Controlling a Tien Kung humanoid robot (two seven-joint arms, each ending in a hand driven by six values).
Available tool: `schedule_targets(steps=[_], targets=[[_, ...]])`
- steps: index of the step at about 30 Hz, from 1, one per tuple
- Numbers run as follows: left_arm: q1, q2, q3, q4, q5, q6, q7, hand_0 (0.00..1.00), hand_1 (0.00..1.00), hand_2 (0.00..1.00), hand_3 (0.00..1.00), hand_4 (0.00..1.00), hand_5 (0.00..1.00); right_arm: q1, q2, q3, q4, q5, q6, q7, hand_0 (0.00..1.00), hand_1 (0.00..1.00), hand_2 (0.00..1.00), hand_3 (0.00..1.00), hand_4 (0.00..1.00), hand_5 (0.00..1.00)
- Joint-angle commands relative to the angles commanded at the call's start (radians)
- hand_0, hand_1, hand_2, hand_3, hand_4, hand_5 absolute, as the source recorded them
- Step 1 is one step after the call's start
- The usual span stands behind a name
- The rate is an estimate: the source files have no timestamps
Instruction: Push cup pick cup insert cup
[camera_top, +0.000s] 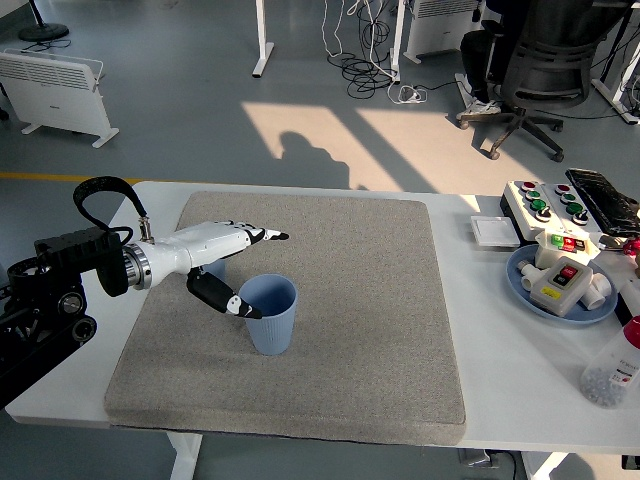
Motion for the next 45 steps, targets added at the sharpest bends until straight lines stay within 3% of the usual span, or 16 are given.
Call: schedule_targets(steps=[9,17,18,23,24,29,30,35,36,42,43,45], targets=[[-0.031,-0.041,0.058,0.031,-0.01,-0.034,0.007,0.945,0.951,0.998,0.998,0.97,0.393,-0.003,-0.001,-0.01,0.0,0.0,0.002,-0.001,0.688,0.606,0.642,0.556,0.095,0.412],[-0.067,-0.053,0.116,0.066,-0.001,-0.016,0.001,0.935,0.943,0.998,0.998,0.966,0.378,-0.001,-0.003,-0.014,0.0,-0.002,0.003,-0.002,0.689,0.607,0.642,0.556,0.095,0.411],[-0.072,-0.054,0.124,0.073,0.002,-0.013,0.001,0.851,0.89,0.946,0.969,0.937,0.329,0.0,-0.003,-0.014,0.0,-0.002,0.004,-0.002,0.689,0.607,0.642,0.556,0.095,0.413],[-0.093,-0.066,0.154,0.106,0.012,0.005,-0.011,0.851,0.89,0.946,0.969,0.937,0.329,0.004,-0.003,-0.014,0.0,-0.001,0.004,-0.001,0.689,0.607,0.642,0.556,0.095,0.413],[-0.094,-0.067,0.155,0.108,0.014,0.006,-0.012,0.694,0.809,0.868,0.874,0.815,0.167,0.004,-0.003,-0.014,0.0,-0.002,0.004,-0.001,0.691,0.607,0.642,0.556,0.095,0.413],[-0.097,-0.067,0.166,0.117,0.034,0.008,-0.016,0.694,0.809,0.868,0.874,0.815,0.167,0.006,-0.004,-0.01,0.0,-0.003,0.003,-0.001,0.691,0.607,0.642,0.556,0.095,0.413],[-0.097,-0.067,0.166,0.117,0.036,0.007,-0.016,0.586,0.739,0.804,0.751,0.8,0.165,0.006,-0.004,-0.009,0.0,-0.003,0.003,-0.001,0.69,0.604,0.641,0.556,0.094,0.408],[-0.089,-0.068,0.163,0.128,0.032,0.004,-0.023,0.586,0.739,0.804,0.751,0.8,0.165,0.007,-0.004,-0.004,0.0,-0.007,0.003,-0.001,0.69,0.604,0.641,0.556,0.094,0.408],[-0.089,-0.068,0.163,0.13,0.032,0.004,-0.024,0.549,0.72,0.774,0.669,0.77,0.145,0.007,-0.004,-0.004,0.0,-0.007,0.003,-0.001,0.69,0.604,0.64,0.556,0.095,0.409],[-0.085,-0.066,0.165,0.134,0.032,0.002,-0.025,0.549,0.72,0.774,0.669,0.77,0.145,0.006,-0.004,-0.002,0.0,-0.01,0.002,-0.002,0.69,0.604,0.64,0.556,0.095,0.409],[-0.085,-0.066,0.165,0.134,0.032,0.002,-0.025,0.493,0.68,0.742,0.557,0.725,0.115,0.006,-0.004,-0.002,0.0,-0.01,0.002,-0.002,0.69,0.602,0.64,0.556,0.095,0.41],[-0.085,-0.065,0.164,0.133,0.032,0.002,-0.025,0.493,0.68,0.742,0.557,0.725,0.115,0.007,-0.004,-0.002,0.0,-0.01,0.002,-0.001,0.69,0.602,0.64,0.556,0.095,0.41]])
